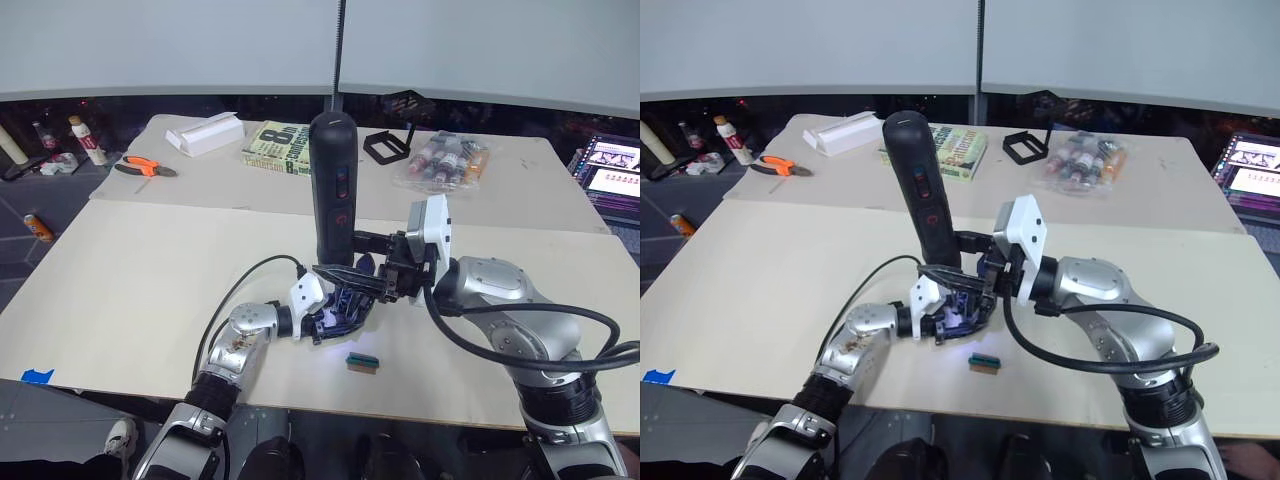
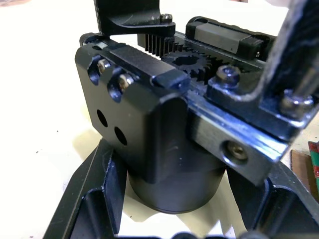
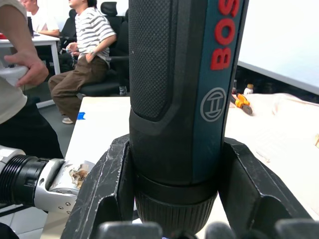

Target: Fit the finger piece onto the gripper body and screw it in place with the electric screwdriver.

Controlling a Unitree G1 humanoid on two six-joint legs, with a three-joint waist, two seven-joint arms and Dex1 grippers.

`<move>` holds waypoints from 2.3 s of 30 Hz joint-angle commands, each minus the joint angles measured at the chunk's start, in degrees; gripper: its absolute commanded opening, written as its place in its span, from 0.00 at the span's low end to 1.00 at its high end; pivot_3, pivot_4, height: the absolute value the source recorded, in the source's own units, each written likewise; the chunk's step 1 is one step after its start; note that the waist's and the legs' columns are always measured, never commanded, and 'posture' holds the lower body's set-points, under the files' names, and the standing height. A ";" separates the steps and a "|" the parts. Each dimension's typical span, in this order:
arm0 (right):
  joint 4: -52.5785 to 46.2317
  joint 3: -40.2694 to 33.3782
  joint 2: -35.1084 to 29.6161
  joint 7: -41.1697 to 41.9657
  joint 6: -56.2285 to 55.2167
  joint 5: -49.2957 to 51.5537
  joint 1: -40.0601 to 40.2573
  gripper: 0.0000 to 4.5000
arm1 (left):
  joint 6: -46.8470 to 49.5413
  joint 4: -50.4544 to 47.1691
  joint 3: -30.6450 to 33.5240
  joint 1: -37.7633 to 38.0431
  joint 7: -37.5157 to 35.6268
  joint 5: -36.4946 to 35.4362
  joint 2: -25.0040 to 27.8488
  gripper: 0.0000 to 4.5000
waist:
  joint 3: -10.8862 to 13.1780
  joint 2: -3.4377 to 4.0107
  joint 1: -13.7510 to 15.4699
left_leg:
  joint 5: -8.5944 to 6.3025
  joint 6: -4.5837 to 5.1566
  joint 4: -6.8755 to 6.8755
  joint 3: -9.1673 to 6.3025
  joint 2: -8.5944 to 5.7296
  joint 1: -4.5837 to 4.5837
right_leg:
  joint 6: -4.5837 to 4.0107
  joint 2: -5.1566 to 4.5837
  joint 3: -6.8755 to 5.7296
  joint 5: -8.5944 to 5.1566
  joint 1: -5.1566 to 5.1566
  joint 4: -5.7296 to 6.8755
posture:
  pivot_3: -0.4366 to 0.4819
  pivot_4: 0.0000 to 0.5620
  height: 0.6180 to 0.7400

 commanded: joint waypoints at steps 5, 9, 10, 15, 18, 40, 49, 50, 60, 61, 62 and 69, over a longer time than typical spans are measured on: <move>-3.00 -6.34 1.98 0.60 -3.36 3.86 -1.95 0.43 | -0.31 0.87 -0.84 -0.36 0.32 0.42 -0.15 0.52 | 0.01 0.00 -0.02 | 0.01 0.01 0.12 0.00 -0.04 -0.25 | 0.10 0.26 -0.01 0.07 -0.15 0.01 | 0.48 0.27 1.00; -3.62 -7.15 1.92 1.92 -3.98 4.33 -0.85 0.43 | -0.51 1.21 -0.87 -0.36 0.55 0.54 -0.13 0.52 | 0.01 0.00 -0.07 | 0.02 0.02 0.13 0.01 -0.04 -0.24 | 0.13 0.29 0.02 0.09 -0.14 0.00 | 0.48 0.27 1.00; -3.96 -7.41 2.01 2.30 -4.26 4.63 -0.53 0.43 | -0.60 1.32 -0.86 -0.32 0.62 0.57 -0.13 0.52 | 0.01 0.00 -0.06 | 0.02 0.02 0.13 0.00 -0.04 -0.24 | 0.13 0.29 0.02 0.09 -0.14 0.00 | 0.48 0.27 1.00; -5.94 -9.65 1.18 3.44 -3.79 7.32 0.85 0.43 | -0.75 1.57 -0.74 -0.17 0.71 0.40 -0.17 0.52 | 0.01 0.00 -0.03 | 0.02 0.03 0.13 0.00 -0.04 -0.25 | 0.13 0.29 0.03 0.09 -0.14 0.00 | 0.48 0.27 1.00; -7.09 -11.82 -0.57 4.42 -2.96 9.49 1.88 0.43 | -0.76 1.18 -0.76 0.11 -0.02 -0.24 -0.23 0.63 | 0.01 0.00 -0.03 | 0.02 0.03 0.13 0.00 -0.04 -0.24 | 0.13 0.29 0.03 0.09 -0.14 0.00 | 0.48 0.27 1.00; 15.13 -35.09 -50.37 19.79 23.08 17.62 24.90 0.43 | -0.31 -16.59 15.08 12.87 -18.06 -19.18 20.84 0.99 | 0.20 0.10 -0.02 | -0.08 0.20 0.15 0.02 -0.02 -0.29 | 0.06 -0.18 0.06 0.10 -0.22 -0.08 | 0.48 0.27 1.00; 32.18 -7.81 -53.44 16.99 25.38 -3.05 14.71 0.43 | 1.17 -15.42 22.80 16.81 -23.54 -22.23 32.04 0.99 | 0.50 0.63 -0.66 | -0.06 0.11 0.11 0.10 -0.01 -0.37 | 0.21 -0.18 0.14 0.01 -0.40 -0.16 | 0.48 0.27 1.00; 33.39 -5.49 -52.27 16.87 25.48 -5.01 12.75 0.43 | 1.08 -15.42 23.08 16.87 -23.15 -22.17 32.12 0.99 | 0.51 0.65 -0.70 | -0.03 0.07 0.10 0.10 -0.01 -0.38 | 0.19 -0.17 0.13 0.01 -0.43 -0.13 | 0.48 0.27 1.00; 41.77 2.78 -44.10 18.52 24.28 -14.86 4.62 0.54 | 2.99 -16.76 24.23 17.97 -21.14 -22.30 32.26 1.00 | 0.53 0.68 -0.80 | 0.25 -0.17 0.11 0.38 -0.01 -0.72 | 0.16 0.26 0.18 0.00 -0.98 0.24 | 0.48 0.27 1.00; 41.87 2.49 -43.83 18.79 24.02 -15.15 4.76 0.65 | 3.23 -16.97 24.29 18.15 -20.73 -22.07 32.35 1.00 | 0.53 0.68 -0.84 | 0.25 -0.17 0.12 0.41 -0.01 -0.72 | 0.16 0.26 0.20 0.00 -0.98 0.24 | 0.48 0.27 1.00; 41.91 1.85 -43.68 18.92 23.86 -15.23 5.00 0.72 | 3.63 -17.23 24.45 18.49 -20.34 -22.08 32.45 1.00 | 0.52 0.68 -0.89 | 0.25 -0.17 0.11 0.41 -0.01 -0.70 | 0.16 0.26 0.22 0.00 -0.98 0.24 | 0.48 0.27 1.00; 42.10 -8.90 -44.79 20.93 14.48 -13.83 10.74 0.99 | 4.44 -17.35 26.39 20.53 -15.99 -20.41 33.79 1.00 | 0.53 0.68 -0.91 | 0.26 -0.18 0.12 0.42 0.00 -0.66 | 0.16 0.29 0.24 0.00 -0.95 0.26 | 0.48 0.27 1.00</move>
